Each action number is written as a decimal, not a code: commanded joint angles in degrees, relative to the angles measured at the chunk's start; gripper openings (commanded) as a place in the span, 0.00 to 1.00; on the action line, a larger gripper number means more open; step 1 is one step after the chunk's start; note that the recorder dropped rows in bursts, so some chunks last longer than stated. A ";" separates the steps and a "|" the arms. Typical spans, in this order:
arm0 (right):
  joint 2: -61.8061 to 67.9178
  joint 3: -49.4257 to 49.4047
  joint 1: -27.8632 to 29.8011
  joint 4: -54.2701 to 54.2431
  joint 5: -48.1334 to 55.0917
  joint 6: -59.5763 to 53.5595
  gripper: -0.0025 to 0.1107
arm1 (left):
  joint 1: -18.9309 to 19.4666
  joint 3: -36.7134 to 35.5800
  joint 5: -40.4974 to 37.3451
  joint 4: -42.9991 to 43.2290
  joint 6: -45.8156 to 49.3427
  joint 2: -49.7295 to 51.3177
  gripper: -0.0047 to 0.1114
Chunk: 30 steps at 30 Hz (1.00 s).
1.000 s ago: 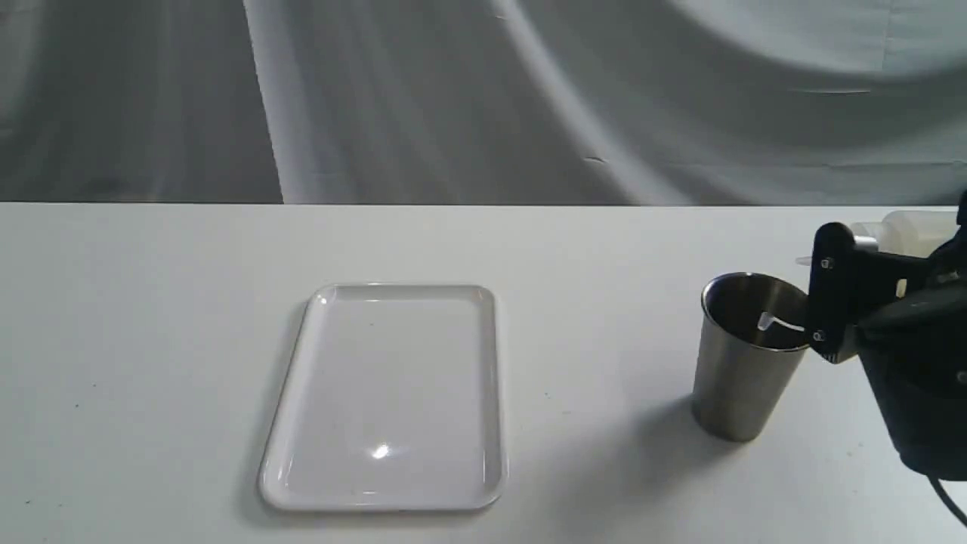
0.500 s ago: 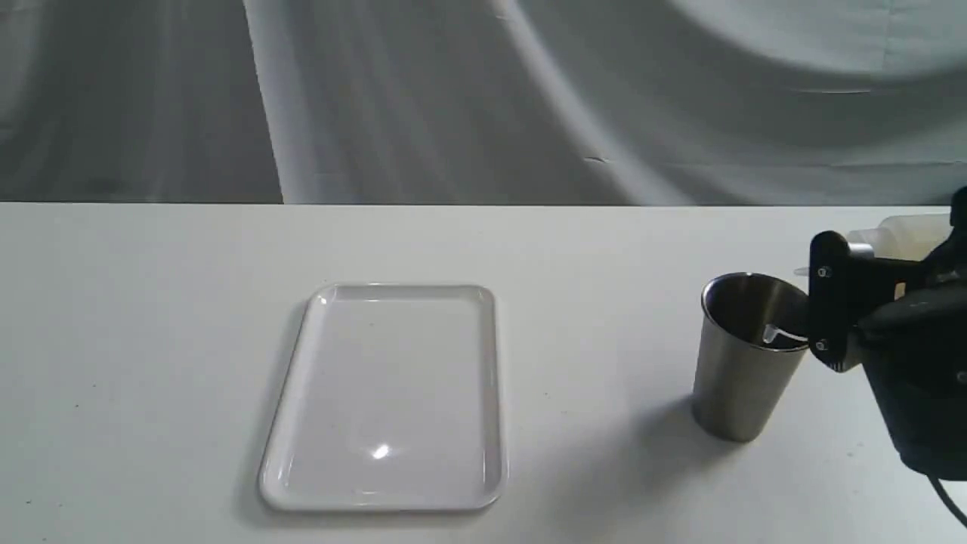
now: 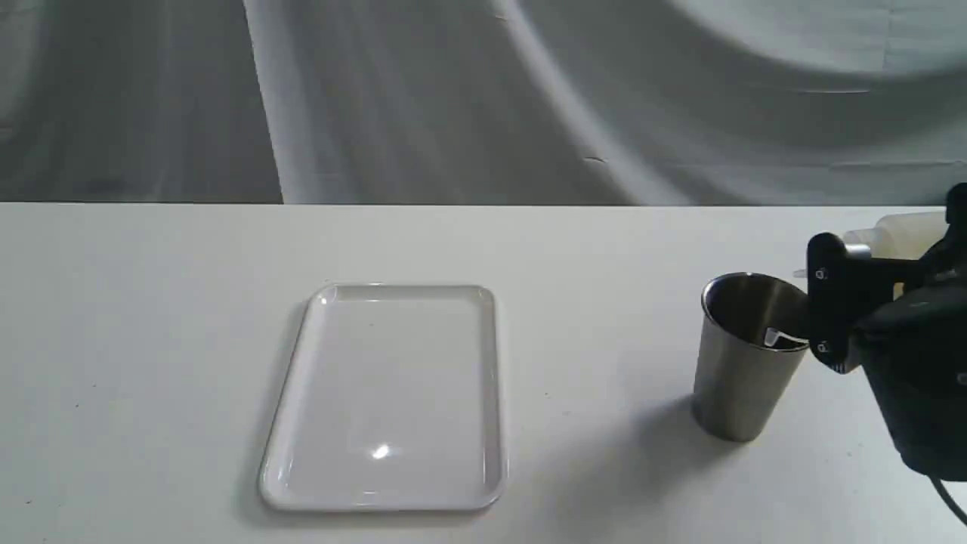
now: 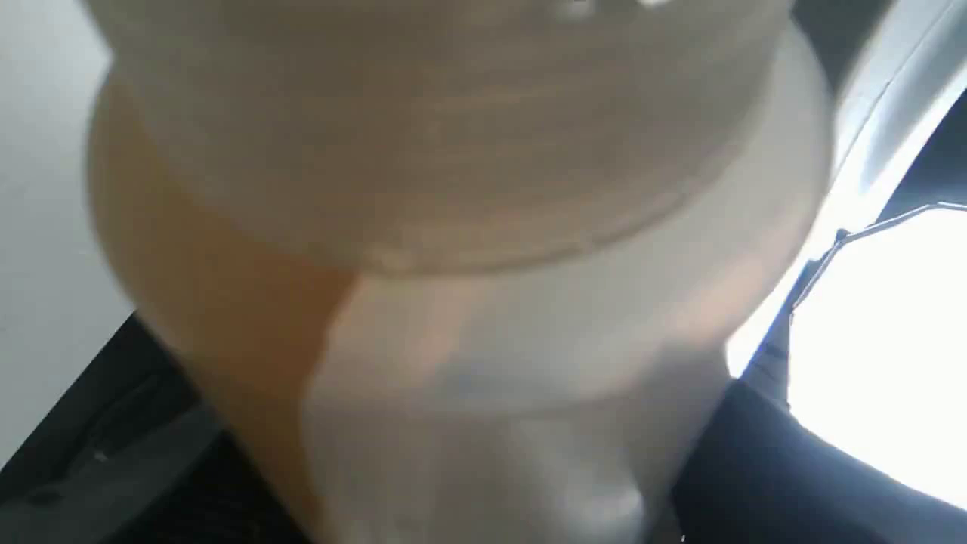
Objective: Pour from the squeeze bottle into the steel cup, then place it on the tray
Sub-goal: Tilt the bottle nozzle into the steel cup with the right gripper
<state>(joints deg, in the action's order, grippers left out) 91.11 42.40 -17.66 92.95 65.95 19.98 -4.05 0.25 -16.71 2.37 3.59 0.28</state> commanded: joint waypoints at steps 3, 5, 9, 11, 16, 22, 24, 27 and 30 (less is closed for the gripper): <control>-0.21 1.17 -0.16 2.56 2.10 -0.40 0.36 | -0.18 -0.25 0.37 0.16 -0.10 -0.28 0.11; -0.21 2.71 -0.16 2.41 2.34 -0.40 0.36 | -0.18 -0.25 0.37 0.16 -0.10 -0.28 0.11; -0.21 5.55 -0.16 2.41 3.53 -2.28 0.36 | -0.18 -0.25 0.37 0.16 -0.10 -0.28 0.11; -0.21 5.70 -0.16 2.53 3.81 -5.70 0.36 | -0.18 -0.25 0.37 0.16 -0.10 -0.28 0.11; -0.21 5.70 -0.16 2.79 3.81 -8.16 0.36 | -0.18 -0.25 0.37 0.16 -0.10 -0.28 0.11; -0.21 5.70 -0.16 3.01 3.81 -10.61 0.36 | -0.18 -0.25 0.37 0.16 -0.10 -0.28 0.11; -0.21 5.70 -0.16 3.34 3.81 -12.31 0.36 | -0.18 -0.25 0.37 0.16 -0.10 -0.28 0.11; -0.21 5.70 -0.16 3.89 3.81 -13.13 0.36 | -0.18 -0.25 0.37 0.16 -0.10 -0.28 0.11; -0.21 5.70 -0.16 3.89 3.81 -14.78 0.36 | -0.18 -0.25 0.37 0.16 -0.10 -0.28 0.11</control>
<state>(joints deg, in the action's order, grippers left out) 91.20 47.57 -17.66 94.40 67.66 6.11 -4.05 0.25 -16.71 2.37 3.59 0.28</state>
